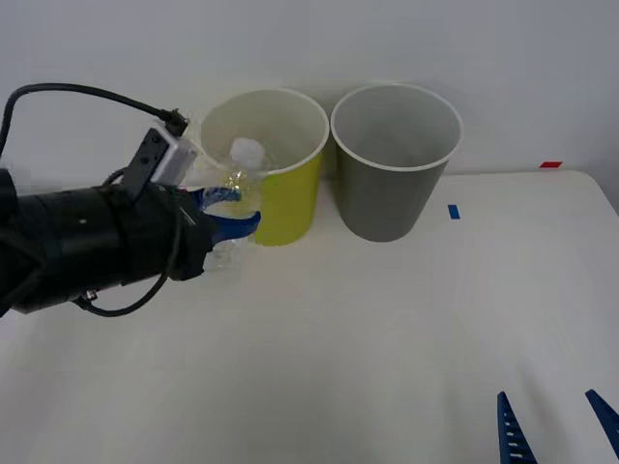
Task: Put cans in the gray bin and PET bottles in the light green bin.
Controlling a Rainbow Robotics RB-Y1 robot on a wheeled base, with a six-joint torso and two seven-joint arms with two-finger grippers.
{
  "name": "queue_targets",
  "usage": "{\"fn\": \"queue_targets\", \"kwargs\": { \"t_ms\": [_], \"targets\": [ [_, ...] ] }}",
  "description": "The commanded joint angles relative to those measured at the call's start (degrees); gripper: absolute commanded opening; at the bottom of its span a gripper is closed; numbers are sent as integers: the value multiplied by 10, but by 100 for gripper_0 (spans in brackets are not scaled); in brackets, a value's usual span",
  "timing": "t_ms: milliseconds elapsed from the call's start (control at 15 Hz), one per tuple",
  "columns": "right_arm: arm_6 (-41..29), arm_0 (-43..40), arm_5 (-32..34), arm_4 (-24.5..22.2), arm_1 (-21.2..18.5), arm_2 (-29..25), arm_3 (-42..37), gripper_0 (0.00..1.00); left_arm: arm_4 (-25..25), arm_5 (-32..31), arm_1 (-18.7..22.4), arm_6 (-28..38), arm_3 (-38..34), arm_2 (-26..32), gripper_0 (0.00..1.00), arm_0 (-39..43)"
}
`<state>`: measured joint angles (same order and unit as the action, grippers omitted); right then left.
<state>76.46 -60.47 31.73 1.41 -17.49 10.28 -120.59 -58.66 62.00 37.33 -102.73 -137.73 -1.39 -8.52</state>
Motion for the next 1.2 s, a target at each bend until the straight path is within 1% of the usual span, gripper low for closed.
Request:
{"fn": "queue_targets", "kwargs": {
  "t_ms": [67,200,333,467,600,733,800,933,1067,1200],
  "targets": [
    [0,0,0,0,0,0,0,100,-23,-7,-2,-4,-16,70,0,0],
    [0,0,0,0,0,0,0,100,-30,-7,-2,-4,-25,107,0,0],
    [0,0,0,0,0,0,0,100,-36,-26,-9,-3,-28,140,0,-1],
    [0,0,0,0,0,0,0,100,-35,-44,-20,-2,-28,150,0,-4],
    [0,0,0,0,0,0,0,100,-28,-44,-37,1,-27,158,0,-18],
    [0,0,0,0,0,0,0,100,-8,-44,-53,3,-25,159,0,-37],
    [0,0,0,0,0,0,0,100,4,-44,-58,4,-21,154,0,-50],
    [0,0,0,0,0,0,0,100,46,-53,-69,12,-1,126,0,-84],
    [0,0,0,0,0,0,0,100,75,-87,-76,19,41,94,0,-113],
    [0,0,0,0,0,0,0,100,103,-135,-85,26,102,51,0,-149]
  ]
}}
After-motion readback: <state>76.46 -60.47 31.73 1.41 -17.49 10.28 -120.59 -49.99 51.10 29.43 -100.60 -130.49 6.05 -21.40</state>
